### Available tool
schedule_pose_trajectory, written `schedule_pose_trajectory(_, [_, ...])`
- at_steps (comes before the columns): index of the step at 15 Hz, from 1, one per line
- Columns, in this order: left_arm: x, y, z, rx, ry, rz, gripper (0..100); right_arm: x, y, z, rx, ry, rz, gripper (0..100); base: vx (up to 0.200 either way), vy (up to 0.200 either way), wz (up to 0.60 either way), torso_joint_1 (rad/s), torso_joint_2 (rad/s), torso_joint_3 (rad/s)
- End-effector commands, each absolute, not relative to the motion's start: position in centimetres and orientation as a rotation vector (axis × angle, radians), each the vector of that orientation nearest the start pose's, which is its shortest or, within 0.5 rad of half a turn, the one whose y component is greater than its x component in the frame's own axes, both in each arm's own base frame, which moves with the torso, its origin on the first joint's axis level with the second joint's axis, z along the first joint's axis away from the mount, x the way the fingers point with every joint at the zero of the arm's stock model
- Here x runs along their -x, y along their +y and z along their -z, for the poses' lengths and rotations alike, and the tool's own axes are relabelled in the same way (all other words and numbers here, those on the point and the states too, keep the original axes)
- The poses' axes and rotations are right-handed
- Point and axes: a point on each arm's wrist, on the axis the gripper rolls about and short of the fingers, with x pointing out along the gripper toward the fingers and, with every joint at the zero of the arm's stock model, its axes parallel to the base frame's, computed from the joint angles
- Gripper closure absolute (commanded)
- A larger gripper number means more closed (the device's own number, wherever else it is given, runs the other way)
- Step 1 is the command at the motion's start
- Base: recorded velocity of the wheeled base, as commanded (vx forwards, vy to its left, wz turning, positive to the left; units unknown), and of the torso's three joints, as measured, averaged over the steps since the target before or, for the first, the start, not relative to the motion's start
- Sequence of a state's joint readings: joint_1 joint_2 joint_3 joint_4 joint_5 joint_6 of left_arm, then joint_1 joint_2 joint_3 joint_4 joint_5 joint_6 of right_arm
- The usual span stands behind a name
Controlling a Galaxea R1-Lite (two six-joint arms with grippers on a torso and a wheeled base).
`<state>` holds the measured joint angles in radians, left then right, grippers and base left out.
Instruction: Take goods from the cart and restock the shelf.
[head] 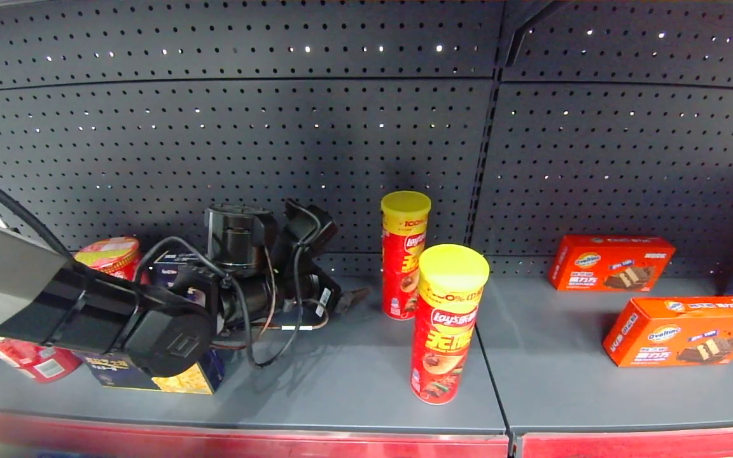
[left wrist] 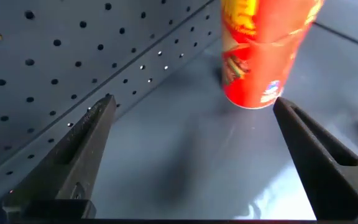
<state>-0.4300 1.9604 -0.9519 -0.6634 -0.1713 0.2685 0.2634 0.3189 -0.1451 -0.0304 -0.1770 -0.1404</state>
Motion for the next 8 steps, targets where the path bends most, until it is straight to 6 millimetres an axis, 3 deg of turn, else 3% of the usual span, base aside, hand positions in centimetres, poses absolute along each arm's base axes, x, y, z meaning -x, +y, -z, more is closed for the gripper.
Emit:
schedule_pose_trajectory(1, [-34.2,-16.2,-12.7,-0.308,0.279,0.631,0,-0.3,-0.3,-12.3,0.173,0.136,-0.097,0,0.000,0.000,0.00,0.000,0.00,0.000])
schedule_pose_trajectory(8, [-35.4,-19.2,-11.5,-0.329,0.275,0.620,0,-0.2,-0.3,-12.4,0.172,0.133,-0.099,0,0.000,0.000,0.00,0.000,0.00,0.000])
